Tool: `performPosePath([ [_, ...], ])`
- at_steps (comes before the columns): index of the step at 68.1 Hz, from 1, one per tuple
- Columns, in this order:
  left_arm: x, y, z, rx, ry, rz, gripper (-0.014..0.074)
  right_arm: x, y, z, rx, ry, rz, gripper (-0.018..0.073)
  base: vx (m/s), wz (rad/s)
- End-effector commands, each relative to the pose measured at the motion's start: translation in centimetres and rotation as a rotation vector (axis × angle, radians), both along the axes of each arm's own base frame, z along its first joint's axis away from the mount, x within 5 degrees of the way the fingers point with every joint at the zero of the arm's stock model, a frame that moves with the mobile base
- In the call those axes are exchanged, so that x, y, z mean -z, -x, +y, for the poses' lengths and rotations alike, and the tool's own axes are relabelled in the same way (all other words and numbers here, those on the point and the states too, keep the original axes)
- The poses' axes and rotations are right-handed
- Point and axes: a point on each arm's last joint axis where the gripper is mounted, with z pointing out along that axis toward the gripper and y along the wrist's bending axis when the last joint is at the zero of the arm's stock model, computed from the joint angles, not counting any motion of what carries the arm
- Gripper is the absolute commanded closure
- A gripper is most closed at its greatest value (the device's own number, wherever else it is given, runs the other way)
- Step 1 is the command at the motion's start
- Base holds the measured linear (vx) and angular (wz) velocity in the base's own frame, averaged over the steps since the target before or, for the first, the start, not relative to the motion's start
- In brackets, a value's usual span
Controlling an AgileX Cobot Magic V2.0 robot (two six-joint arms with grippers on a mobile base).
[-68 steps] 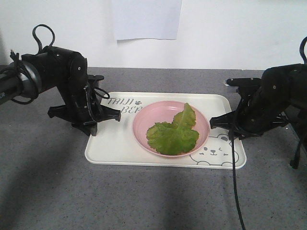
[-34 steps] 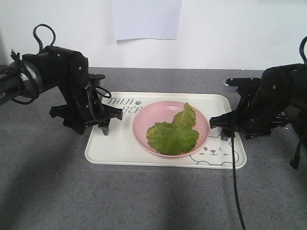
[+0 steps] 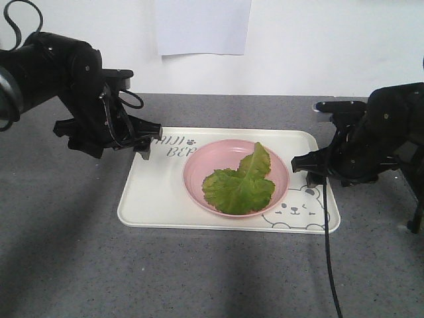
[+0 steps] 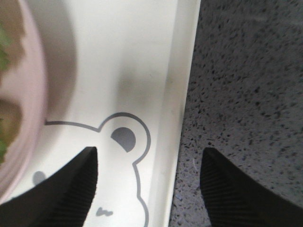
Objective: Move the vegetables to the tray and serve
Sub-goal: 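Open both grippers and raise them away from the tray edges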
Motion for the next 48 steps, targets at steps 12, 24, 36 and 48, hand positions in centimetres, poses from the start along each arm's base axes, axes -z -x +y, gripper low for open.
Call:
performPosePath([
  [12,-5.9,1.7,0.3,0.002,0.068,-0.186,0.0008,-6.8,2.0,-0.6,-0.012,-0.006,-0.231,0.0094,0.00,0.00],
  [24,-7.8,2.6,0.7,-0.001,0.090,-0.243,0.0010,-10.2,3.9,-1.3,-0.016,0.017,-0.338,0.0094,0.00,0.00],
  [36,-9.3,3.7,1.1,-0.004,0.073,-0.296,0.0010,-13.2,6.6,-2.8,0.015,0.031,-0.413,0.0094,0.00,0.00],
  [48,-9.5,6.7,1.5,-0.026,0.043,-0.408,0.0010,-15.6,9.2,-3.7,0.026,0.068,-0.476,0.0094,0.00,0.00],
])
